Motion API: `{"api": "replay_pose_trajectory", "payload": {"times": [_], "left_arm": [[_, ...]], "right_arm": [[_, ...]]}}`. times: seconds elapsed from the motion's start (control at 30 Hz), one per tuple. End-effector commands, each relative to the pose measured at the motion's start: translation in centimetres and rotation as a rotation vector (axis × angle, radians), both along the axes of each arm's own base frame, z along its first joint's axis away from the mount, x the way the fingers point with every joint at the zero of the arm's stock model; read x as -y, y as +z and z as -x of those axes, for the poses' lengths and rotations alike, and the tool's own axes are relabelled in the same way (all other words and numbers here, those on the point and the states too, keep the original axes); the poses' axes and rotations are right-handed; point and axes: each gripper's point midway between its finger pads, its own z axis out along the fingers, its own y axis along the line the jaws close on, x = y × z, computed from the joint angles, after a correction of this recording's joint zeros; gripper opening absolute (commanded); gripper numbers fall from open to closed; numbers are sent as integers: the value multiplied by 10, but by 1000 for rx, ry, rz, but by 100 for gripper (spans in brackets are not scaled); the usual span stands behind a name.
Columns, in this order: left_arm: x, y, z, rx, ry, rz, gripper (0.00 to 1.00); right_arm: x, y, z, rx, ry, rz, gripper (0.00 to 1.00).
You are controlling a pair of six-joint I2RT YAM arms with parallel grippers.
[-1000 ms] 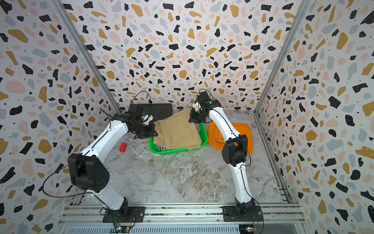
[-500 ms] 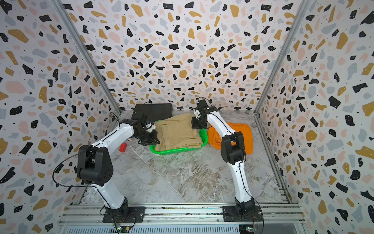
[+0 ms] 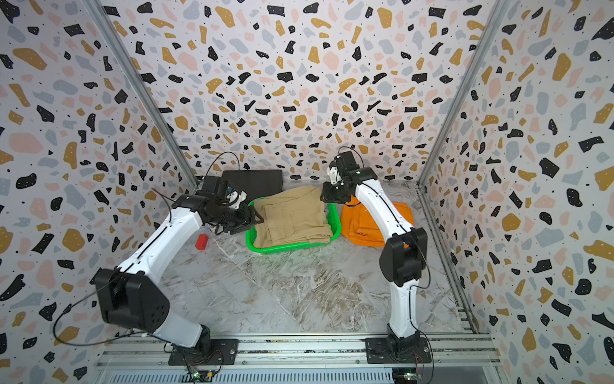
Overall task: Put the folded long pants in the basket
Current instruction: Place the long pant in the basket.
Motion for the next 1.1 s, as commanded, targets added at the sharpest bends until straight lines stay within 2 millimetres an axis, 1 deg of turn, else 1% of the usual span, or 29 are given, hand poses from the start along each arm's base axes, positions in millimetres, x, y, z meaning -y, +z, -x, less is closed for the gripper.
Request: {"api": "replay_pose_trajectory", "payload": {"times": [0.0, 0.1, 0.13, 0.2, 0.23, 0.33, 0.43, 0.57, 0.67, 0.77, 0.83, 0.9, 0.93, 1.0, 1.07], "left_arm": [[21, 1, 21, -57, -29, 48, 60], [38, -17, 33, -91, -79, 23, 58], [41, -24, 34, -105, -86, 19, 57], [43, -42, 32, -143, -89, 15, 55], [43, -48, 30, -152, -86, 8, 54], [47, -63, 17, -167, -86, 6, 53], [53, -75, 4, -188, -95, 4, 52], [57, -95, -9, -231, -104, -6, 52], [57, -113, -11, -270, -107, -22, 51], [55, -130, -8, -310, -109, -39, 51], [54, -138, -4, -331, -110, -47, 50], [54, -136, -1, -330, -111, -42, 49], [54, -130, -1, -318, -111, -37, 49], [53, -112, -3, -276, -103, -29, 49], [53, -83, -6, -220, -106, -23, 50]], "right_arm": [[-3, -1, 38, -80, 24, -75, 32], [-10, -10, 65, -130, 58, -129, 31], [-12, -12, 72, -142, 72, -141, 31], [-17, -22, 83, -180, 93, -149, 31], [-18, -27, 86, -194, 99, -150, 30], [-20, -48, 88, -247, 106, -135, 28], [-21, -68, 83, -267, 104, -115, 27], [-14, -116, 76, -328, 99, -9, 24], [-5, -146, 74, -360, 92, 82, 22], [3, -161, 73, -371, 87, 136, 22], [5, -165, 73, -375, 88, 156, 22], [6, -160, 74, -371, 89, 161, 22], [7, -155, 73, -361, 86, 161, 24], [8, -135, 69, -316, 80, 155, 29], [7, -103, 62, -250, 71, 138, 31]]}}
